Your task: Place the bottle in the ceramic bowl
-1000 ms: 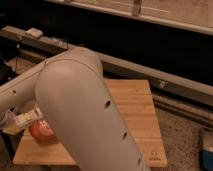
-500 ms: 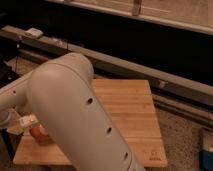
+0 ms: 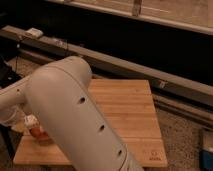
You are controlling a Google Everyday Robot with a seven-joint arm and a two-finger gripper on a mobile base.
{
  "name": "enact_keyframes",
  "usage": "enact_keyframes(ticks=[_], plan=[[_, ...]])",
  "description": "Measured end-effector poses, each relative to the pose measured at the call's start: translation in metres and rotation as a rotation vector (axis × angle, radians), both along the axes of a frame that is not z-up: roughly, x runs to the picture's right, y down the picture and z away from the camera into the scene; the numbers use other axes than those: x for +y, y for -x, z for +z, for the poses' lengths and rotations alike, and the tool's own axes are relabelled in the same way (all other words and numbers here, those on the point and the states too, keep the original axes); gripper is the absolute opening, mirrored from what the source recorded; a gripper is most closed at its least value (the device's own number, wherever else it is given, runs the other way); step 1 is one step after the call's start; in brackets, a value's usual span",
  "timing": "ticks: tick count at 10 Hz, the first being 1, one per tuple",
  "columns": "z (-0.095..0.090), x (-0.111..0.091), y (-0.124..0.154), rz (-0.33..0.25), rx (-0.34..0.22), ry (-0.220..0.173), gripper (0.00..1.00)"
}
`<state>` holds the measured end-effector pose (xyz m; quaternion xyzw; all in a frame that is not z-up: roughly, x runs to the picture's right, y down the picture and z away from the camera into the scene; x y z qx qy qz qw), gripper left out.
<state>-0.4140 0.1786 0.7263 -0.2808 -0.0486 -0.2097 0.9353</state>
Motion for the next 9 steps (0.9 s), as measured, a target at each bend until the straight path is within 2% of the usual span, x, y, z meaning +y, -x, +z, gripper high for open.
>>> enact_keyframes(ticks=[1, 9], plan=[[0.0034, -0.0056, -0.0059, 0.017, 0.013, -0.004, 0.69], [0.0033, -0.0051, -0.0053, 0.017, 0.012, -0.004, 0.69]])
